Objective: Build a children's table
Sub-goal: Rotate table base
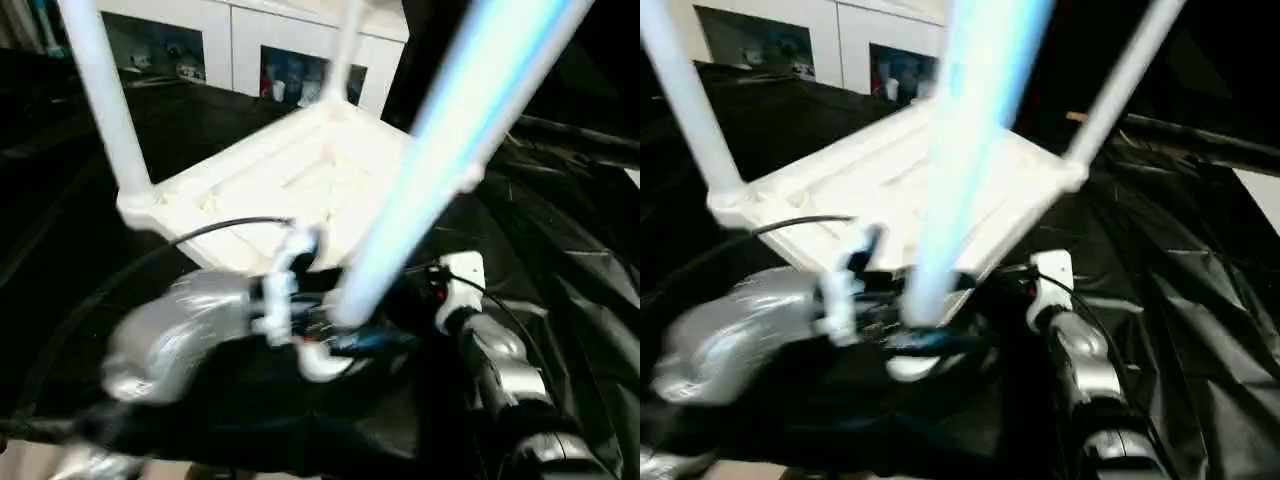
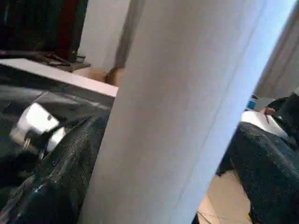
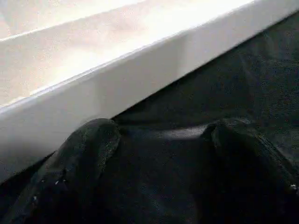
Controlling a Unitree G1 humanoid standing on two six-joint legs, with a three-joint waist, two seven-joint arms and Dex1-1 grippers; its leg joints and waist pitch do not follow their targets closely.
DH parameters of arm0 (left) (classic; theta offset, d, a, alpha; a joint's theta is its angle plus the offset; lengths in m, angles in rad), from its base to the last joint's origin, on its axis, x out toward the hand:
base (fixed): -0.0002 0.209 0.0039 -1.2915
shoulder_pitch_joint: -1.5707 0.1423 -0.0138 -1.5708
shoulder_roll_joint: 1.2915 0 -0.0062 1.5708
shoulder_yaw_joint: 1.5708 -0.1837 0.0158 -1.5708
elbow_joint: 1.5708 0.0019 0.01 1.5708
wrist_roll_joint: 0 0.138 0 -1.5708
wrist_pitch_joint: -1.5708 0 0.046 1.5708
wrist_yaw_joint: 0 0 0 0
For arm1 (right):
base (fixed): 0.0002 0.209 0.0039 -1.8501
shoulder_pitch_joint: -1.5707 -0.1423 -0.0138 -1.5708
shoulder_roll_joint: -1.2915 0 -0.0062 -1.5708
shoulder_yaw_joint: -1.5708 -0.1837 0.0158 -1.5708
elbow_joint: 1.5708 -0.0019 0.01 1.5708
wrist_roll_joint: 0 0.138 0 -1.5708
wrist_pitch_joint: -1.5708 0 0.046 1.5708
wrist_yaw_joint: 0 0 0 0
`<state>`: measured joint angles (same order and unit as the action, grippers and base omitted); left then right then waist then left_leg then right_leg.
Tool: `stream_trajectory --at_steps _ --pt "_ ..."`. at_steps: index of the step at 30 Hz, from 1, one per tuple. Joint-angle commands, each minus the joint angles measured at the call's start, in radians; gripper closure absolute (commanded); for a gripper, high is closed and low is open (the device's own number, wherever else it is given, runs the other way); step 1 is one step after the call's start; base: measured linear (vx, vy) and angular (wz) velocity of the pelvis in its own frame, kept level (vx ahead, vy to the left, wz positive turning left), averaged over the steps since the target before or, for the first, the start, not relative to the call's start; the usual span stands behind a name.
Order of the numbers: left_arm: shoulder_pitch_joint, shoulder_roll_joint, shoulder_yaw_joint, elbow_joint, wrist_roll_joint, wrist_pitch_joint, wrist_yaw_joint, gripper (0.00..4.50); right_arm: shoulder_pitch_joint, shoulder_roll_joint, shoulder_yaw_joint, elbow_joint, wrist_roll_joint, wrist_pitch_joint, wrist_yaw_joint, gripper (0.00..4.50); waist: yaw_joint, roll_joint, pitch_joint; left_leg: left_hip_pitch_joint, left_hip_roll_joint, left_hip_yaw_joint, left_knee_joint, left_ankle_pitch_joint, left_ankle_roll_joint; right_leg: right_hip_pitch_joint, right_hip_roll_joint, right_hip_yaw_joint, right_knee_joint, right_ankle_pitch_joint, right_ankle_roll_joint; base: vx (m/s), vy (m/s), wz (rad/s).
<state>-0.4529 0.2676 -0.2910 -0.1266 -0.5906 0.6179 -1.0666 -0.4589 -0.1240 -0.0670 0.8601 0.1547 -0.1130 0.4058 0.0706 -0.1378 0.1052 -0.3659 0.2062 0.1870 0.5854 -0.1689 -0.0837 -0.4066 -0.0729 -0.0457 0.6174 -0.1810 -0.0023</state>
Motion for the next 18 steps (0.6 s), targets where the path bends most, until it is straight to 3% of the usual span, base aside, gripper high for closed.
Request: stream_trajectory --at_steps 1,3,4,5,6,8,11,14,15,18 --pt "-0.03 -0.047 -0.061 0.007 0.019 -0.028 -0.007 0.0 -0.041 0.035 0.058 0.002 -0.008 -0.014 0.072 0.62 0.008 0.014 -0.085 0.002 0.023 -0.01 -0.074 -0.198 -0.039 0.054 -0.063 0.039 -0.06 -0.197 -0.164 0.0 0.0 0.0" --pt "-0.04 -0.076 -0.071 0.031 0.034 -0.054 0.008 0.0 -0.05 0.043 0.075 0.015 -0.02 -0.023 0.09 0.62 0.006 0.016 -0.09 0.004 0.023 -0.008 -0.069 -0.157 -0.027 0.053 -0.062 0.039 -0.055 -0.132 -0.177 0.0 0.0 0.0" --pt "-0.047 -0.091 -0.075 0.054 0.046 -0.073 0.015 0.0 -0.059 0.052 0.08 0.025 -0.025 -0.027 0.093 0.62 0.005 0.025 -0.096 0.005 0.022 -0.007 -0.065 -0.13 -0.021 0.057 -0.06 0.038 -0.048 -0.079 -0.194 0.0 0.0 0.0" --pt "-0.057 -0.112 -0.077 0.091 0.07 -0.109 0.031 0.0 -0.069 0.059 0.078 0.037 -0.031 -0.034 0.087 0.62 0.001 0.025 -0.099 0.005 0.02 -0.005 -0.062 -0.103 -0.012 0.058 -0.057 0.038 -0.044 -0.019 -0.209 0.0 0.0 0.0" --pt "-0.06 -0.12 -0.079 0.107 0.079 -0.122 0.035 0.0 -0.071 0.062 0.076 0.038 -0.03 -0.035 0.088 0.62 -0.001 0.022 -0.099 0.005 0.02 -0.004 -0.062 -0.102 -0.005 0.058 -0.056 0.038 -0.045 -0.008 -0.215 0.0 0.0 0.0" --pt "-0.068 -0.13 -0.085 0.141 0.113 -0.158 0.051 0.0 -0.074 0.066 0.073 0.039 -0.035 -0.042 0.082 0.62 0.001 0.029 -0.101 0.007 0.021 -0.003 -0.061 -0.111 0.004 0.06 -0.059 0.039 -0.044 -0.005 -0.226 0.0 0.0 0.0" --pt "-0.092 -0.141 -0.088 0.207 0.171 -0.202 0.092 0.0 -0.074 0.062 0.06 0.037 -0.034 -0.049 0.068 0.62 0.003 0.036 -0.099 0.011 0.023 -0.005 -0.062 -0.148 0.005 0.058 -0.058 0.038 -0.048 -0.041 -0.231 0.0 0.0 0.0" --pt "-0.123 -0.112 -0.085 0.294 0.282 -0.287 0.156 0.0 -0.066 0.025 0.033 0.036 -0.045 -0.075 0.009 0.62 0.01 0.031 -0.099 0.013 0.024 -0.004 -0.062 -0.176 0.004 0.055 -0.061 0.04 -0.057 -0.117 -0.211 0.0 0.0 0.0" --pt "-0.123 -0.112 -0.085 0.294 0.282 -0.287 0.156 0.0 -0.066 0.025 0.033 0.036 -0.045 -0.075 0.009 0.62 0.012 0.035 -0.099 0.015 0.024 -0.004 -0.062 -0.182 0.001 0.052 -0.061 0.04 -0.058 -0.13 -0.206 0.0 0.0 0.0" --pt "-0.108 -0.034 -0.08 0.29 0.325 -0.3 0.141 0.0 -0.038 -0.009 0.01 -0.015 -0.028 -0.07 0.028 0.62 0.022 0.03 -0.098 0.016 0.025 -0.004 -0.062 -0.206 -0.013 0.05 -0.062 0.04 -0.059 -0.192 -0.183 0.0 0.0 0.0"
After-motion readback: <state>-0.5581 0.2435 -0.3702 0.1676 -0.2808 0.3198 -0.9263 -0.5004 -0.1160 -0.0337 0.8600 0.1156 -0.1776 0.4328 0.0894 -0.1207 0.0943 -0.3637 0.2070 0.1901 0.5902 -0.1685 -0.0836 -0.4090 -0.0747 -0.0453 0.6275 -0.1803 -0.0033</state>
